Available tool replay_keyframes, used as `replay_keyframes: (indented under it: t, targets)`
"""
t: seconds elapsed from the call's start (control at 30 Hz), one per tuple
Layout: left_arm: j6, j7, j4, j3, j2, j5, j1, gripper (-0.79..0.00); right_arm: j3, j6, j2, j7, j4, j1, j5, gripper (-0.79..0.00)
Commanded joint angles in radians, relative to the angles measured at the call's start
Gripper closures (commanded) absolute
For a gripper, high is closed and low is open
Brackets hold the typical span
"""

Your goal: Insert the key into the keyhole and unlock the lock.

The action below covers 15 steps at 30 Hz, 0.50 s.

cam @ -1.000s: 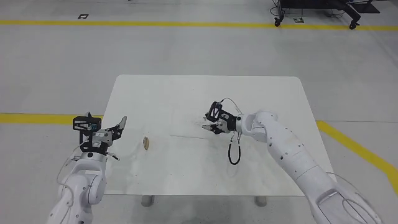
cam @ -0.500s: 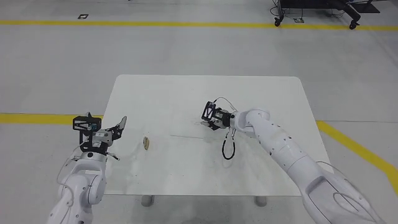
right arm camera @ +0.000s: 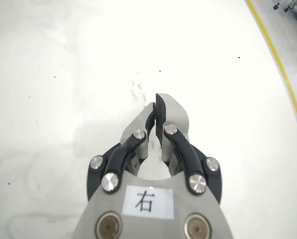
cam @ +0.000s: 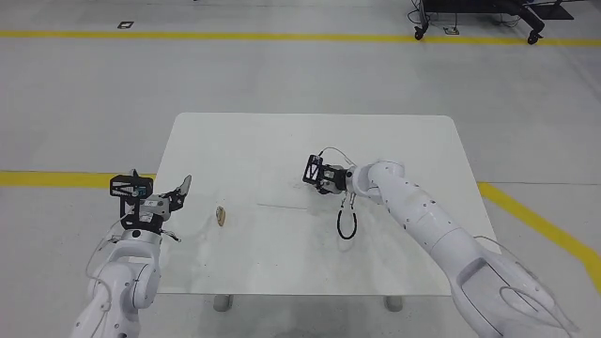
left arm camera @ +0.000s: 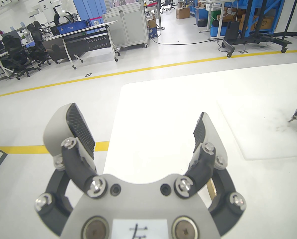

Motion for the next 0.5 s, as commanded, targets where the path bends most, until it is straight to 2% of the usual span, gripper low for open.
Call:
replay_keyframes:
  t: [0.0,0.27,0.37,0.47]
  targets:
    - [0.000,0.000,0.000,0.000,0.000,0.000,0.000,-0.785,0.004,-0.008,0.004,-0.015,-0.010,-0.001,-0.009,0.000]
    - [0.000,0.000,0.000,0.000,0.000,0.000,0.000,-0.785,0.084,-0.038,0.043,-0.097,-0.067,-0.027,0.003,0.000]
    - [0.000,0.000,0.000,0.000,0.000,0.000,0.000,-0.785,0.155,-0.094,0.068,-0.143,-0.076,-0.055,0.077,0.000]
    - [0.000,0.000,0.000,0.000,0.000,0.000,0.000,-0.785,0.246,-0.174,0.094,-0.178,-0.067,-0.098,0.214,0.000]
